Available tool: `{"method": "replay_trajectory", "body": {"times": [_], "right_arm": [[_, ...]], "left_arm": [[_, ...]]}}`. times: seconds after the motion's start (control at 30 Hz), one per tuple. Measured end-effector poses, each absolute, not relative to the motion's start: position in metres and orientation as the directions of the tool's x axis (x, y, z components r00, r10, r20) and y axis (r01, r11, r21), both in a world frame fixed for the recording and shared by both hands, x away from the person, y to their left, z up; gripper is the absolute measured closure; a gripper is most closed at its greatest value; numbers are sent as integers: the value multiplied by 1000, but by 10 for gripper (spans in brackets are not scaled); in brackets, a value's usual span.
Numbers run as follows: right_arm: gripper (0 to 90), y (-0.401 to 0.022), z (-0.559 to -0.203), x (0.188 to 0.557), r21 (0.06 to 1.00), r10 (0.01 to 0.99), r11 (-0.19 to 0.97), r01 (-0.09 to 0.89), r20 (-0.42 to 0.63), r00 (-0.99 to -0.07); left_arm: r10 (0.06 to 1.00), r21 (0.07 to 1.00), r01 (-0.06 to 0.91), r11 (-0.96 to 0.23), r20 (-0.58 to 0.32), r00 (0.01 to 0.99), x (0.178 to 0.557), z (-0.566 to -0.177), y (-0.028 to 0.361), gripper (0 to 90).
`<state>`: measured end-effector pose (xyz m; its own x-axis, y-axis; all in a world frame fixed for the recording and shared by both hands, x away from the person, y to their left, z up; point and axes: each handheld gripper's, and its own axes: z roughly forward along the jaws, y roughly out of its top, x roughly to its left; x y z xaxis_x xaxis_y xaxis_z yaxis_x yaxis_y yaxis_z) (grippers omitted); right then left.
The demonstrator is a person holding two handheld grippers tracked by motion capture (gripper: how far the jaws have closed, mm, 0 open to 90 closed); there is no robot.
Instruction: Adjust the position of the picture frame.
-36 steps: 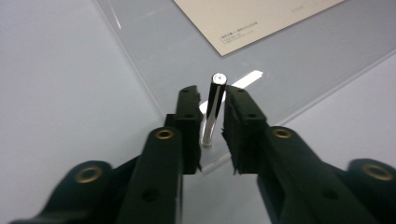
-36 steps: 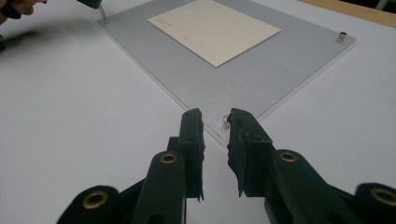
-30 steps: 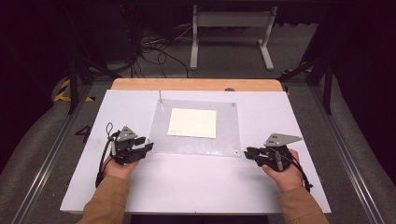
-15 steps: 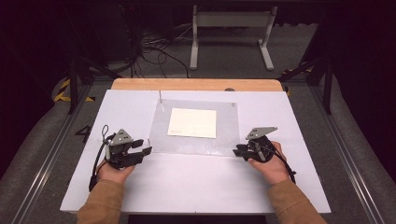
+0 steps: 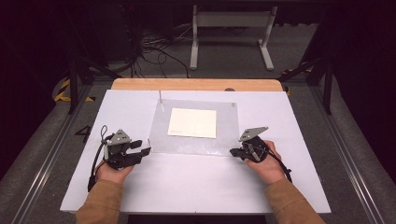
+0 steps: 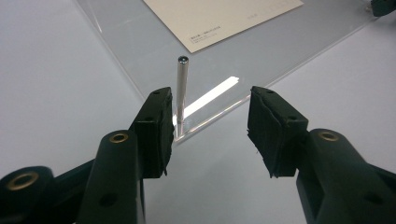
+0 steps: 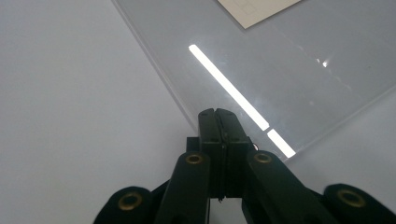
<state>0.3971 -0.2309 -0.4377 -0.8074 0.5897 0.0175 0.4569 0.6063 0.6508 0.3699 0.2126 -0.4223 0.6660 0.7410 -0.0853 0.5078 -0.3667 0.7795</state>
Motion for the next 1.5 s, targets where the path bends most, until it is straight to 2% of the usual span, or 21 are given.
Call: {"method": "replay_trajectory", "body": {"times": [0.13,0.27,0.6,0.63,0.77,0.9,1.07,1.5], "right_arm": [[848,-240,-430,397,689,626,560,459,11,-780],[794,-243,-432,401,687,653,546,479,10,-758],[801,-242,-438,403,653,657,568,501,7,-754],[824,-241,-438,403,653,649,571,497,11,-761],[827,-239,-437,401,646,640,594,479,-20,-768],[826,-236,-437,397,639,609,606,474,11,-793],[826,-221,-435,379,611,549,655,444,19,-836],[825,-182,-436,330,593,477,674,440,105,-873]], "left_arm": [[741,780,514,-358,-98,664,370,-423,214,503],[745,776,523,-352,-105,658,371,-424,213,493],[748,780,524,-342,-111,654,371,-424,216,482],[749,779,527,-340,-115,653,371,-425,216,482],[747,780,523,-344,-111,656,372,-424,216,482],[752,778,529,-340,-112,649,372,-424,217,469],[760,785,531,-319,-123,638,371,-422,221,457],[751,785,537,-308,-146,644,371,-420,222,457]]}}
